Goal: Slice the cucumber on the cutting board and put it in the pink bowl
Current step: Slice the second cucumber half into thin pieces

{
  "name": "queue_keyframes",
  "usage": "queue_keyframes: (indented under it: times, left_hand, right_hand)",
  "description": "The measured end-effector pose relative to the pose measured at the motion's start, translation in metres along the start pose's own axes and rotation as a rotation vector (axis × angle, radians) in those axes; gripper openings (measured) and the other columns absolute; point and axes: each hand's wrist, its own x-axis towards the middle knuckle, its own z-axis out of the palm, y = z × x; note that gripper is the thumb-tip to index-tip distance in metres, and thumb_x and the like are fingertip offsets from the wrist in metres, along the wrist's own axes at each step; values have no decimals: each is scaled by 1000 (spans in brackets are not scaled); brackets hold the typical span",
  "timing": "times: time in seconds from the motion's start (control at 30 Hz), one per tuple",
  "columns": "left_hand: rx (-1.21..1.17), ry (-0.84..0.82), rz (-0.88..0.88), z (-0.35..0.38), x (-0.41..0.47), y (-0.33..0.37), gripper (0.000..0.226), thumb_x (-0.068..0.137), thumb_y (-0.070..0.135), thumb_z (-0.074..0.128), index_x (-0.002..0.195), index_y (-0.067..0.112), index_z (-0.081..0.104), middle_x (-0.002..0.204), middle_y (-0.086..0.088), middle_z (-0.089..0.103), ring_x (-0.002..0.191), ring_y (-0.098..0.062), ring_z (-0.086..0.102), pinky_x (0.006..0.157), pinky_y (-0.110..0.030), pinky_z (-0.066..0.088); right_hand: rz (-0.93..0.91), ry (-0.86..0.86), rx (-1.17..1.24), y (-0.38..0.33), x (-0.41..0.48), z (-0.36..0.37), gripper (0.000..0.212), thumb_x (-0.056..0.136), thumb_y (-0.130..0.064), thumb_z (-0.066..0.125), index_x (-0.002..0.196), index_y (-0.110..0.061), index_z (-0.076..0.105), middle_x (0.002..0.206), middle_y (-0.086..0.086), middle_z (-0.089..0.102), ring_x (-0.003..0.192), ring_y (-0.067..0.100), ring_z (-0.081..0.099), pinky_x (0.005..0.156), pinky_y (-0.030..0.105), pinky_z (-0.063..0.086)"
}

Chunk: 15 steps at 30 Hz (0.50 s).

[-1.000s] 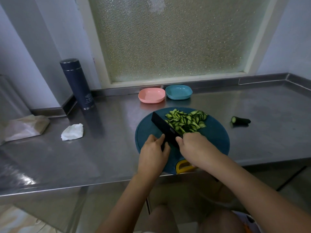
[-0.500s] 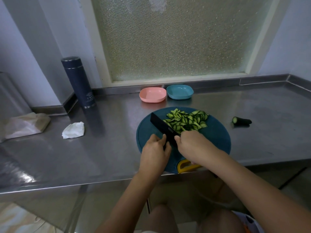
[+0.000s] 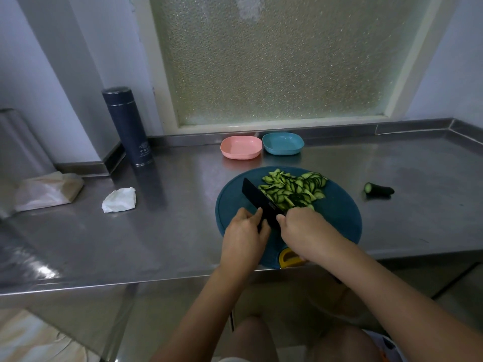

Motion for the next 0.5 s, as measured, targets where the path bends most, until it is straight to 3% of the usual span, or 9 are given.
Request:
queue_keyframes:
  times: [0.1,0.37,0.5]
  left_hand:
    - [1,-3,7,-1,0,1,34,89,20,60,119,6,62,86,-12,59,69,-23,59,58,-25,40]
    - [13,4,13,-2,-1,1,28,86,17,64,111,3,67,78,-11,59,61,-23,58,53,-24,38]
    - [35,18,38,0,-1,0,20,78,12,71,95,2,71,67,-8,57,50,-19,55,45,-19,35]
  right_hand:
    - [-23,20,-22,3,-3,-3,44,103,-33,29,65,-16,41,65,3,44,55,14,42,66,30,46]
    - [-58,18,-24,3,-7,-7,43,103,-33,29,66,-16,42,66,2,46,57,14,47,57,25,43]
    - [-40,6,-51,0,-6,-6,41,104,-32,28,89,-8,57,69,3,44,71,20,51,65,31,44]
